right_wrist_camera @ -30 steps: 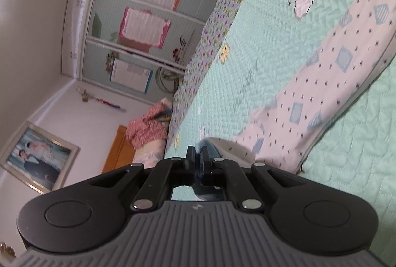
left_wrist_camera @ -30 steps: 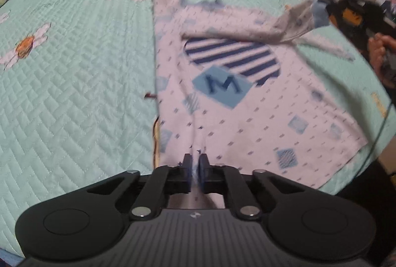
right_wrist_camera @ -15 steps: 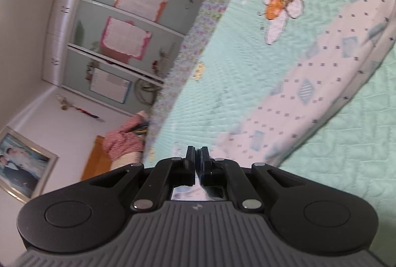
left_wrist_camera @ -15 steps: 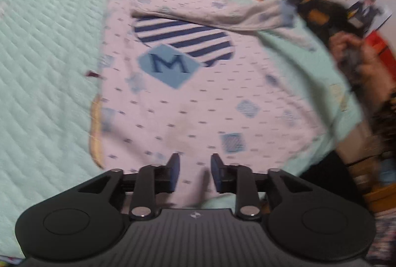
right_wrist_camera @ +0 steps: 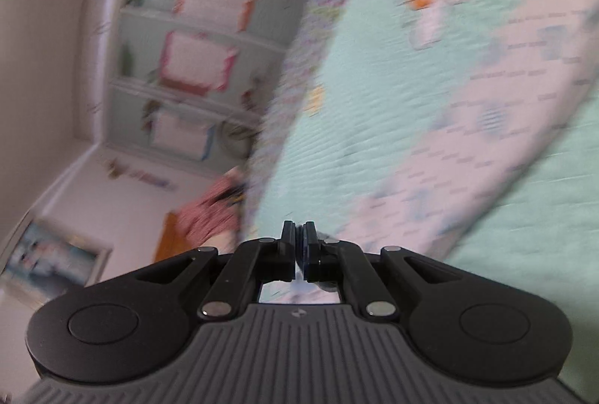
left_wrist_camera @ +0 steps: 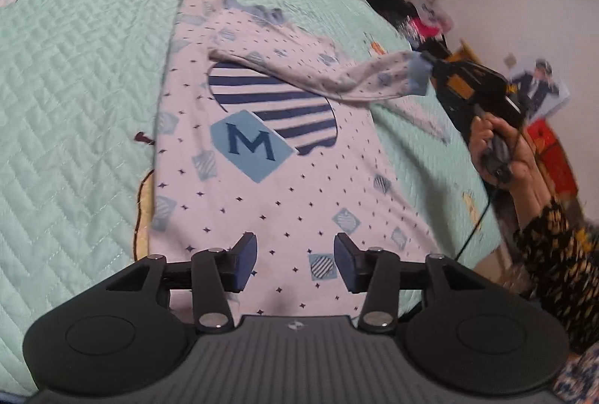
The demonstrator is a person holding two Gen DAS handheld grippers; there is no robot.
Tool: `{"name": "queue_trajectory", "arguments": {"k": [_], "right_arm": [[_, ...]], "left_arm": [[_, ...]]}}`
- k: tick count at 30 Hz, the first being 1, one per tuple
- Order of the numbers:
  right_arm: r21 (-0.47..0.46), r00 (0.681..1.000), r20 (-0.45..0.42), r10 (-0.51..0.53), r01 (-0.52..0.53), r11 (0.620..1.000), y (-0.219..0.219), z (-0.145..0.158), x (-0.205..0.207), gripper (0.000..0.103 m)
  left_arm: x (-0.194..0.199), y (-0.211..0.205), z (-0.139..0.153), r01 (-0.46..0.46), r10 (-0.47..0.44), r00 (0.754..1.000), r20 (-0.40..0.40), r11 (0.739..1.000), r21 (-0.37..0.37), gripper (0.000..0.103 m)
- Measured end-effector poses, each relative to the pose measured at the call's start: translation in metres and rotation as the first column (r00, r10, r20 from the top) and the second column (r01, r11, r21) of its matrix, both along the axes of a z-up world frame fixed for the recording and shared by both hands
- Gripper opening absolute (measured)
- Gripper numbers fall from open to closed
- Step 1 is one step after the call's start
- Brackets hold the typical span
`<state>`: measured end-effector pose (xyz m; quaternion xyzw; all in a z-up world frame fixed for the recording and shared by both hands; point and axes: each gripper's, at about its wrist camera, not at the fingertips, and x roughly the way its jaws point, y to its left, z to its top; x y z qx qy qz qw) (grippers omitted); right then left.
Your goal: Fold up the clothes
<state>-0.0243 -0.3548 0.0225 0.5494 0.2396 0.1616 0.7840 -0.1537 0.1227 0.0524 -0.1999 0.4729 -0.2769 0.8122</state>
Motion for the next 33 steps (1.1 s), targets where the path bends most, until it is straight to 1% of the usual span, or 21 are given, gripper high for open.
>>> {"name": "queue_trajectory", "arguments": {"k": [2,4,5,7,8,9,11,13,14,15,16,17,18,19,21,22,24,26,27,29,33], "right_arm": [[-0.025,0.993,0.060,0.098,-0.097,0.995,0.023,0.022,0.003,0.004],[-0.083,0.966,0.119,0.229,-0.220,0.972,0.056,0.048,0.001,0.004],[-0.125,0.942,0.145,0.303,-0.287,0.950,0.075,0.060,-0.003,0.004],[-0.237,0.870,0.172,0.463,-0.419,0.876,0.118,0.080,-0.015,0.004],[-0.304,0.826,0.165,0.539,-0.478,0.824,0.139,0.087,-0.025,0.004],[-0.376,0.778,0.139,0.613,-0.531,0.759,0.162,0.089,-0.036,0.004],[-0.517,0.670,0.054,0.741,-0.616,0.595,0.207,0.084,-0.061,0.005],[-0.623,0.575,-0.038,0.818,-0.653,0.430,0.245,0.065,-0.085,0.012],[-0.653,0.536,-0.084,0.840,-0.666,0.360,0.260,0.054,-0.095,0.014],[-0.657,0.507,-0.132,0.852,-0.688,0.307,0.271,0.041,-0.102,0.023],[-0.658,0.488,-0.174,0.856,-0.704,0.268,0.279,0.029,-0.109,0.031],[-0.651,0.495,-0.196,0.846,-0.711,0.265,0.281,0.021,-0.112,0.033],[-0.627,0.507,-0.202,0.838,-0.724,0.287,0.278,0.016,-0.113,0.034],[-0.590,0.524,-0.195,0.829,-0.738,0.327,0.273,0.013,-0.112,0.036],[-0.519,0.586,-0.157,0.795,-0.734,0.438,0.253,0.013,-0.110,0.042],[-0.494,0.627,-0.138,0.766,-0.714,0.496,0.243,0.014,-0.109,0.047],[-0.451,0.715,-0.126,0.688,-0.659,0.602,0.218,0.014,-0.105,0.051],[-0.408,0.775,-0.144,0.615,-0.613,0.677,0.197,0.007,-0.103,0.051],[-0.393,0.794,-0.161,0.587,-0.597,0.700,0.190,0.003,-0.103,0.051],[-0.374,0.813,-0.195,0.548,-0.579,0.725,0.182,-0.005,-0.104,0.052],[-0.283,0.803,-0.207,0.559,-0.596,0.751,0.179,-0.019,-0.106,0.052]], "left_arm": [[0.001,0.012,0.000,-0.039,0.039,0.999,-0.006,0.999,-0.020,0.048],[0.000,0.021,0.001,-0.064,0.064,0.998,-0.001,0.998,-0.014,0.048],[-0.001,0.026,0.001,-0.074,0.074,0.997,0.000,0.997,-0.015,0.049],[-0.003,0.035,-0.002,-0.095,0.095,0.995,-0.008,0.995,-0.032,0.049],[-0.003,0.039,-0.004,-0.105,0.104,0.994,-0.016,0.993,-0.045,0.049],[-0.004,0.043,-0.007,-0.116,0.114,0.993,-0.027,0.992,-0.057,0.050],[-0.004,0.051,-0.014,-0.138,0.135,0.990,-0.052,0.987,-0.076,0.050],[-0.004,0.058,-0.023,-0.162,0.156,0.984,-0.081,0.983,-0.083,0.050],[-0.003,0.060,-0.027,-0.175,0.167,0.981,-0.098,0.981,-0.081,0.050],[-0.003,0.062,-0.030,-0.184,0.175,0.978,-0.112,0.980,-0.077,0.050],[-0.003,0.064,-0.032,-0.191,0.182,0.976,-0.118,0.979,-0.073,0.050],[-0.004,0.066,-0.033,-0.194,0.184,0.976,-0.118,0.978,-0.074,0.050],[-0.005,0.067,-0.033,-0.196,0.186,0.976,-0.116,0.978,-0.075,0.050],[-0.006,0.069,-0.033,-0.196,0.186,0.976,-0.116,0.977,-0.079,0.051],[-0.005,0.069,-0.032,-0.199,0.189,0.976,-0.113,0.976,-0.085,0.052],[-0.005,0.069,-0.032,-0.201,0.191,0.975,-0.110,0.976,-0.087,0.052],[-0.002,0.066,-0.030,-0.207,0.197,0.975,-0.105,0.974,-0.094,0.054],[0.005,0.061,-0.030,-0.208,0.199,0.975,-0.095,0.973,-0.096,0.054],[0.008,0.057,-0.028,-0.210,0.203,0.975,-0.085,0.974,-0.082,0.055],[0.013,0.048,-0.026,-0.197,0.195,0.979,-0.061,0.980,-0.036,0.055],[0.021,0.033,-0.022,-0.160,0.161,0.987,-0.026,0.987,0.026,0.056]]}}
